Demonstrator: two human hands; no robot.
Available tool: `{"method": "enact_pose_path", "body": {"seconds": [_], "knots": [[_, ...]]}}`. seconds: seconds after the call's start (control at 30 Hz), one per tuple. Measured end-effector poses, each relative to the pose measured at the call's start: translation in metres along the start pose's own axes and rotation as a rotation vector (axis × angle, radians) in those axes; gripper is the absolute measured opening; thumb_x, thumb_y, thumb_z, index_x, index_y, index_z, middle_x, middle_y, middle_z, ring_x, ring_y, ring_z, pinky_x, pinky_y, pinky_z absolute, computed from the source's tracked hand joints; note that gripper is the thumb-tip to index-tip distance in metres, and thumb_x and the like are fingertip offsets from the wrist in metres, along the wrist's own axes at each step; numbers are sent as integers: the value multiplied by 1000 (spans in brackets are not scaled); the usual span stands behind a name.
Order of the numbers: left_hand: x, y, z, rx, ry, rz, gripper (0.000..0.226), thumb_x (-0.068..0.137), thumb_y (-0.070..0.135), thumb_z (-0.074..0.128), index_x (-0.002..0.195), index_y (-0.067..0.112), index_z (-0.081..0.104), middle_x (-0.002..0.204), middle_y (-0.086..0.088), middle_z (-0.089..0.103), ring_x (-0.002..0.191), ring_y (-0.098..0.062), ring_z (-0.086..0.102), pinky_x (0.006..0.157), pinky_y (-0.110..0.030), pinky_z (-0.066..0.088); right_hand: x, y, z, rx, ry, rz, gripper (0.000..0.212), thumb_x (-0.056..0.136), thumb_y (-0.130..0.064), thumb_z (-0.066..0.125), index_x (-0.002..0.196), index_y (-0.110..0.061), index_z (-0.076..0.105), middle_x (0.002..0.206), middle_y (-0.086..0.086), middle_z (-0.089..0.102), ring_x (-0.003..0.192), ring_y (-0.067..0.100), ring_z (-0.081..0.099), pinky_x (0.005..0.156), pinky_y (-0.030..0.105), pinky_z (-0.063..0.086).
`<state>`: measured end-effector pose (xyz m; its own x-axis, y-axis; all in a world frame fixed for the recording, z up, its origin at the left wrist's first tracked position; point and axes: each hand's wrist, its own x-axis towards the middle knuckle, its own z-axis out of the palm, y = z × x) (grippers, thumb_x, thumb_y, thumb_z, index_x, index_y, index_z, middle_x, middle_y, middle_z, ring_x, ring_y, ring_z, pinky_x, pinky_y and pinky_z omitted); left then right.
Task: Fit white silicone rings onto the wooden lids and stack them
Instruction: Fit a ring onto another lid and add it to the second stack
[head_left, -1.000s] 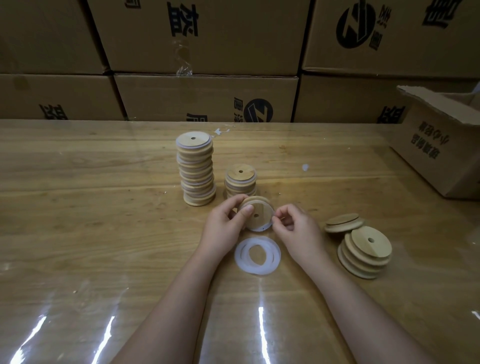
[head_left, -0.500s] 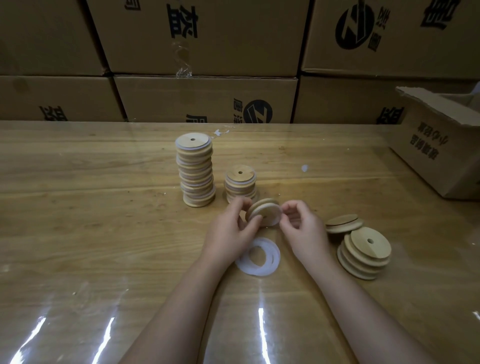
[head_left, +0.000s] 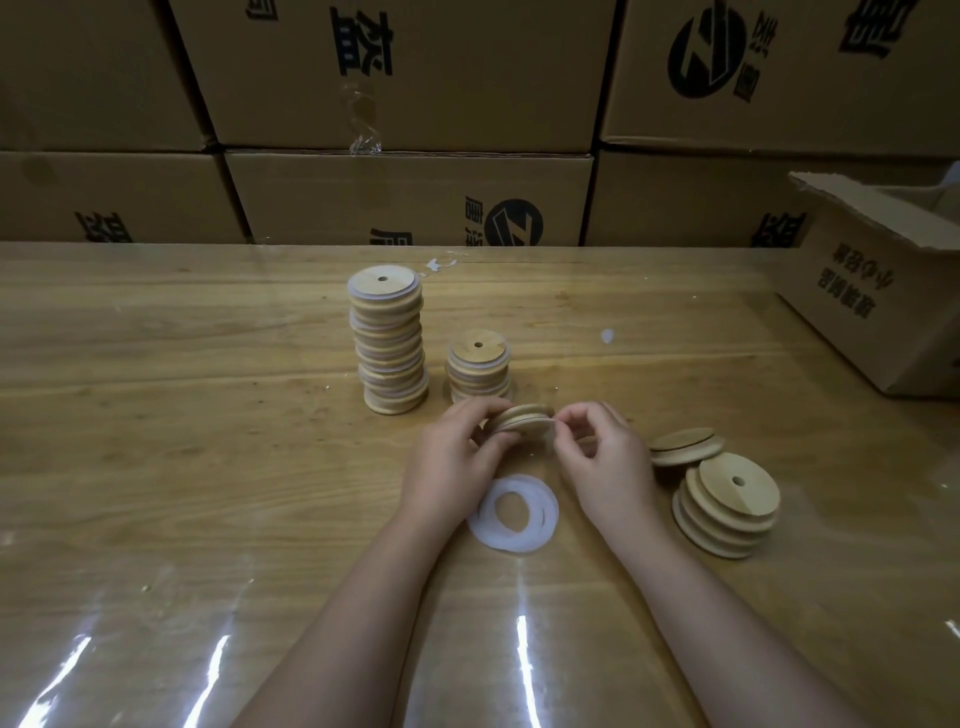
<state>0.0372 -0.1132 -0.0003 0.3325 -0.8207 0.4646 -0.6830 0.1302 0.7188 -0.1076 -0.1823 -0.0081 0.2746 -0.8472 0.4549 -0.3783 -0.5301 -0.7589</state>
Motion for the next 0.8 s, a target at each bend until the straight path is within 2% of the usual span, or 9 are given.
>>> {"method": "enact_pose_path", "body": {"seconds": [0.17,0.3,0.57,0.8], "knots": [[0,0,1,3,14,2,26,79,15,72,104,20,67,91,17,61,72,2,53,69,-12,41,0,-2,-1,15,33,-6,10,84,-11,63,81,-21,62,84,-9,57,72,8,57,63,29,50],[0,1,1,7,5,-1,29,80,17,72,108,19,67,94,18,61,73,5,52,70,-11,40,-1,-3,-3,5,65,-42,10,84,-10,62,82,-20,62,84,-9,57,73,9,57,61,25,48],[-1,0,0,-19,15,-61,28,81,18,71,108,21,67,93,13,63,71,-1,53,68,-19,43,0,-1,-2,60,10,21,11,85,-11,62,83,-21,63,80,-8,59,71,6,54,62,16,41],[0,-1,0,-65,-2,-87,29,81,19,71,110,21,67,89,26,59,72,4,52,66,-9,38,0,-5,-5,108,7,-8,7,88,-12,60,87,-17,65,83,-6,61,75,5,54,64,12,41]]}}
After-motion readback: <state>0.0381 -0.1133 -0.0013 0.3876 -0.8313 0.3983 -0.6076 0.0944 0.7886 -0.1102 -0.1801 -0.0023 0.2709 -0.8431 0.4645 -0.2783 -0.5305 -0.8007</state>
